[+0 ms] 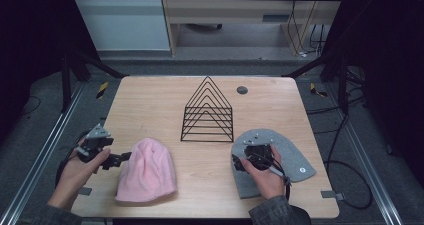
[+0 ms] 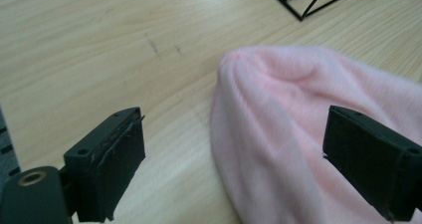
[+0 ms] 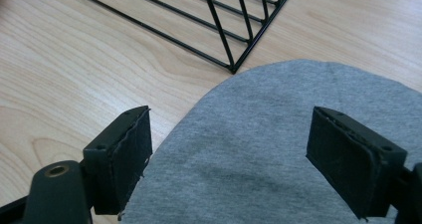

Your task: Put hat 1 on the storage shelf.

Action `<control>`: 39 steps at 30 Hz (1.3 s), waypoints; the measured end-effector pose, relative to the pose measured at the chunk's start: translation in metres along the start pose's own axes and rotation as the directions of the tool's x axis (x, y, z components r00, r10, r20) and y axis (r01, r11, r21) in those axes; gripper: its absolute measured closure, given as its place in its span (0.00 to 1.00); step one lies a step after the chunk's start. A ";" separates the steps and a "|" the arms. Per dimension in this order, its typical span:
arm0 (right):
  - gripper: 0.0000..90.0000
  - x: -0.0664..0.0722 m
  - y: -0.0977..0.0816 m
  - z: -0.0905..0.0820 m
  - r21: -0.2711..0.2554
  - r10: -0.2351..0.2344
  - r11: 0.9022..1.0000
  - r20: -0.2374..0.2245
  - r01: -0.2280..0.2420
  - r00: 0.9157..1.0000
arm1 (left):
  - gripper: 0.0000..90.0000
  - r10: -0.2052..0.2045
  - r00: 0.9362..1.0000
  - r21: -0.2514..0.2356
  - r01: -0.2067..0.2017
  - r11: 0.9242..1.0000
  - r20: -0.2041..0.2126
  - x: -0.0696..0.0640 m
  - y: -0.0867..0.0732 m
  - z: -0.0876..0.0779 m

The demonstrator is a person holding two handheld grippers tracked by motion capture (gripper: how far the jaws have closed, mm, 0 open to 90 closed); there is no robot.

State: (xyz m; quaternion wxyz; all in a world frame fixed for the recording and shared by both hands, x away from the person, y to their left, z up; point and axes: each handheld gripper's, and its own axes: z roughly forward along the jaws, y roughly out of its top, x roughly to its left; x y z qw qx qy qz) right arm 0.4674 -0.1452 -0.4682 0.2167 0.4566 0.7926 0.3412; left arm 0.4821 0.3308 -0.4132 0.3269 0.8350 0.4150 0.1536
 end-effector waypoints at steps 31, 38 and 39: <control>0.26 0.005 0.003 -0.003 -0.046 -0.009 0.999 -0.001 0.009 1.000 | 0.79 -0.046 0.993 0.225 0.020 0.974 0.112 0.007 0.029 0.074; 0.33 0.022 0.007 -0.009 -0.097 -0.057 0.994 -0.069 0.050 0.996 | 0.87 -0.023 0.992 0.071 0.014 0.997 0.124 -0.015 0.035 0.037; 0.34 0.027 0.009 -0.010 -0.112 -0.068 0.992 -0.080 0.059 0.995 | 0.87 -0.010 0.992 0.040 0.005 0.999 0.125 -0.021 0.037 0.028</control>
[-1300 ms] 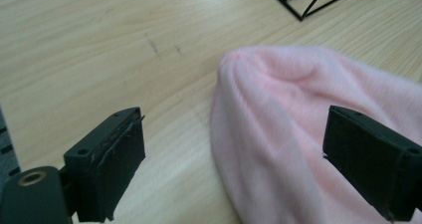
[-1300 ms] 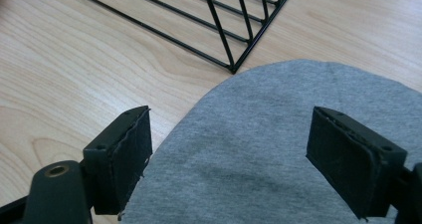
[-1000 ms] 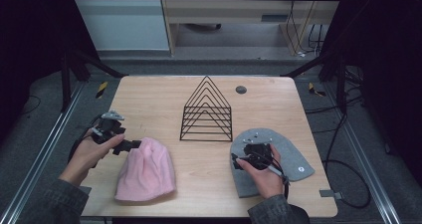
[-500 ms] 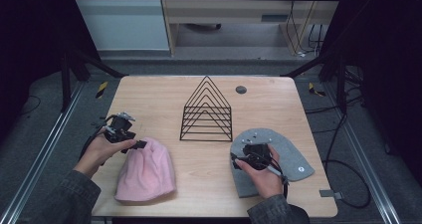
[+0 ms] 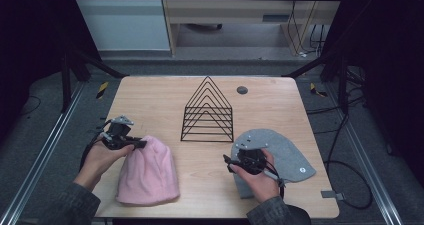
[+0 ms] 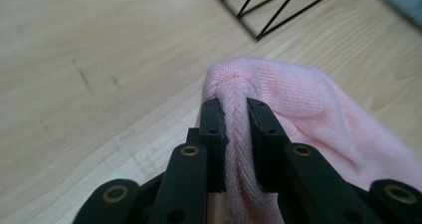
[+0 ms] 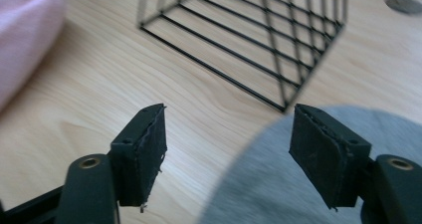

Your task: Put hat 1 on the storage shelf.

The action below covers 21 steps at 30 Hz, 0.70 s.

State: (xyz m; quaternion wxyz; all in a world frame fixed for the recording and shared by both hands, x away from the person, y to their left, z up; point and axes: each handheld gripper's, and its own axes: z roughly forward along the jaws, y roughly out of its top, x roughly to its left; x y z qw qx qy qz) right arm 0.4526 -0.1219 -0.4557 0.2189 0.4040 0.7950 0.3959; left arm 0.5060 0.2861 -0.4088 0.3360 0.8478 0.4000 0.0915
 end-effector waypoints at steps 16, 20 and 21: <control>0.60 0.112 0.059 0.002 -0.105 -0.230 0.972 -0.272 0.208 0.935 | 0.89 0.149 0.986 -0.224 -0.161 0.961 -0.071 -0.061 0.054 -0.087; 0.61 0.118 0.069 0.017 -0.082 -0.249 0.968 -0.267 0.236 0.931 | 0.89 0.155 0.984 -0.246 -0.172 0.954 -0.086 -0.061 0.068 -0.098; 0.62 0.118 0.070 0.019 -0.074 -0.244 0.970 -0.262 0.233 0.934 | 0.89 0.154 0.984 -0.254 -0.171 0.952 -0.084 -0.060 0.071 -0.101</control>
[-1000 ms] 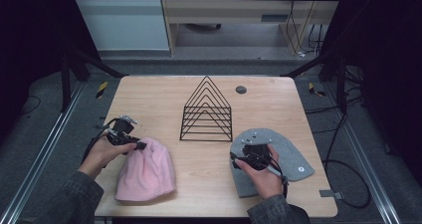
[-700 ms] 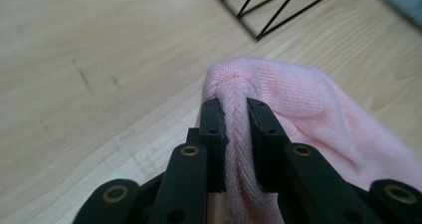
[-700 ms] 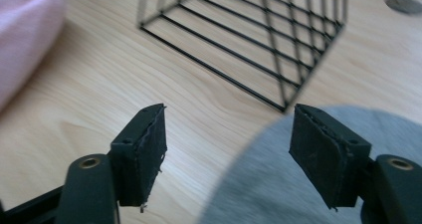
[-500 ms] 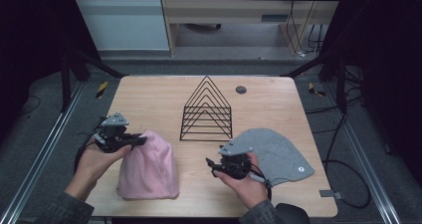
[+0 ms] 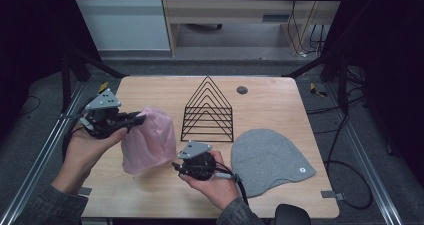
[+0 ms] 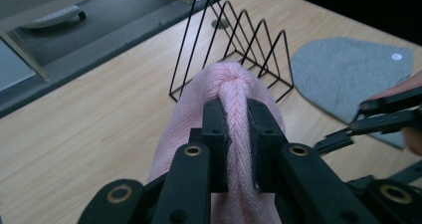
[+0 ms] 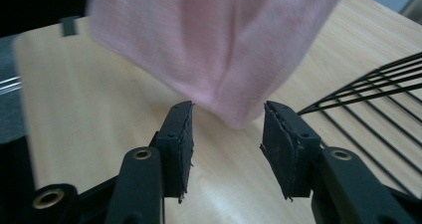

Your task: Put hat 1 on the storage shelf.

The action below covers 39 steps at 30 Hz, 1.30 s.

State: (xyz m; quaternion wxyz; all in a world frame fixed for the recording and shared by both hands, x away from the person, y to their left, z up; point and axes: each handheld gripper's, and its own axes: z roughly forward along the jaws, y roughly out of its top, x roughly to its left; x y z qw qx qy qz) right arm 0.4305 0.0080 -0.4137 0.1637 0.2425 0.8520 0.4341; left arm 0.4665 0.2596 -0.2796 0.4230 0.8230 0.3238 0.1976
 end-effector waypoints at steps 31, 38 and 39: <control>0.93 -0.040 0.054 -0.014 -0.034 -0.032 0.999 -0.106 0.028 0.994 | 0.88 0.018 0.999 -0.095 -0.021 0.995 -0.027 0.024 0.063 -0.024; 0.93 -0.078 0.077 -0.054 -0.074 -0.045 0.996 -0.044 0.042 0.998 | 0.88 0.046 0.997 -0.156 -0.054 0.986 -0.054 0.033 0.099 -0.018; 0.93 -0.084 0.080 -0.057 -0.075 -0.050 0.996 -0.032 0.047 0.998 | 0.88 0.042 0.998 -0.163 -0.050 0.985 -0.053 0.034 0.103 -0.016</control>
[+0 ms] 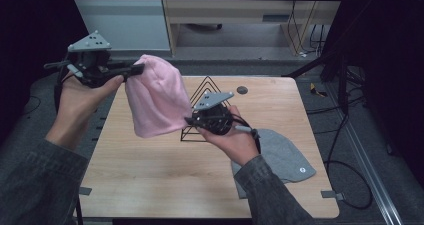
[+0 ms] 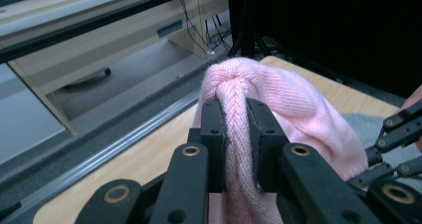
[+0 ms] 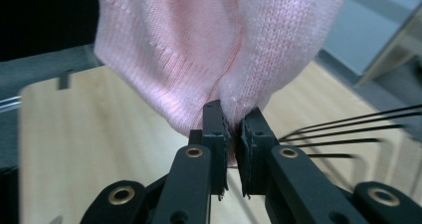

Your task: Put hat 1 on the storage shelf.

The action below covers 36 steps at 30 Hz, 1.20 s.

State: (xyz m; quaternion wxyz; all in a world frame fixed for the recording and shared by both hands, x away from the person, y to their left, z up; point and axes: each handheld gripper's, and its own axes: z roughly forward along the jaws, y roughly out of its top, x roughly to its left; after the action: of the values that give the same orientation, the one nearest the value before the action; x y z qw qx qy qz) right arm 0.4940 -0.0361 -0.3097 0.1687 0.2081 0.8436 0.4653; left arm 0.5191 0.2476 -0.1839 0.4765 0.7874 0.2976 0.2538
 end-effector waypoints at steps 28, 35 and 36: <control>0.93 -0.084 -0.028 0.008 0.008 0.061 0.998 0.161 -0.063 0.985 | 0.87 -0.002 0.997 -0.052 0.006 0.999 0.079 0.006 0.026 0.103; 0.93 -0.085 -0.041 0.002 -0.002 0.075 0.997 0.171 -0.075 0.982 | 0.87 0.013 0.996 -0.045 -0.009 0.999 0.093 -0.002 0.028 0.109; 0.93 -0.085 -0.043 0.002 -0.002 0.073 0.997 0.173 -0.074 0.982 | 0.87 0.019 0.995 -0.043 -0.015 0.999 0.095 -0.004 0.028 0.109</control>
State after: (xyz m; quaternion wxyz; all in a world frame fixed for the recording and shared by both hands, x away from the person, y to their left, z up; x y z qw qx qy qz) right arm 0.5598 -0.0989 -0.3399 0.2237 0.2792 0.8184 0.4496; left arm 0.5973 0.1687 -0.2049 0.5045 0.7908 0.2625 0.2263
